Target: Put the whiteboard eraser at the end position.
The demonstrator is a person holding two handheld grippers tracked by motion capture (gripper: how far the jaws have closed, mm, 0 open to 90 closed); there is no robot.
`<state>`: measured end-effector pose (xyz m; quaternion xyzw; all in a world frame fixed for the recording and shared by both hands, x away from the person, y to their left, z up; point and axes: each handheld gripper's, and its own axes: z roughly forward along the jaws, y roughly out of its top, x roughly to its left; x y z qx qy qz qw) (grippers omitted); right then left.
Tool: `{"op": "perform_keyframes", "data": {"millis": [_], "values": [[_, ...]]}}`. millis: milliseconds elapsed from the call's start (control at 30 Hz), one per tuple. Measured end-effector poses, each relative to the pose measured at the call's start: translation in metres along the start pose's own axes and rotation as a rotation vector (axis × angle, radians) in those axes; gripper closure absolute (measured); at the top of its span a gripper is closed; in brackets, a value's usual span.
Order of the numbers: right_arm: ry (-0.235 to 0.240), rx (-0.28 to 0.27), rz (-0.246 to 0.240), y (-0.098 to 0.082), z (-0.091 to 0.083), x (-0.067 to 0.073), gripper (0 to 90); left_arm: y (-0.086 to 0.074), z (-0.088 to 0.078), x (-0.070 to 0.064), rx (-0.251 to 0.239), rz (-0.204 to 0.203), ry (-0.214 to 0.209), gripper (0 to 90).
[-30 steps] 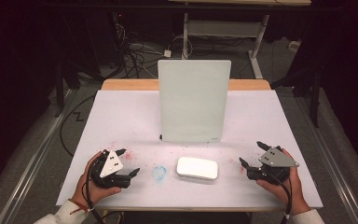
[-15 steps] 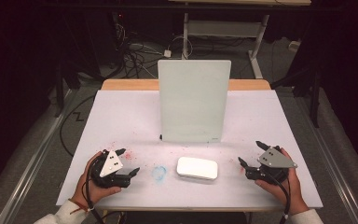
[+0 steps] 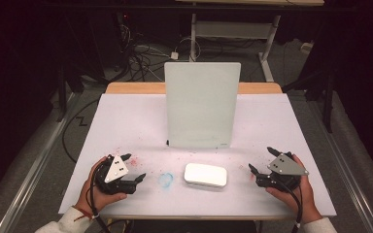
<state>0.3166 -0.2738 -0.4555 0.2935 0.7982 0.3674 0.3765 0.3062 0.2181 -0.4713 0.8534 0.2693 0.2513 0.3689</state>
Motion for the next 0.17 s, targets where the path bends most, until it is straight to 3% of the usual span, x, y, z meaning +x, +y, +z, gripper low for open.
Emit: {"op": "perform_keyframes", "data": {"millis": [167], "values": [[-0.004, 0.002, -0.002, -0.001, -0.0008, 0.0, 19.9, 0.0015, 0.0021, 0.0003, 0.0, 0.001, -0.003, 18.6]]}}
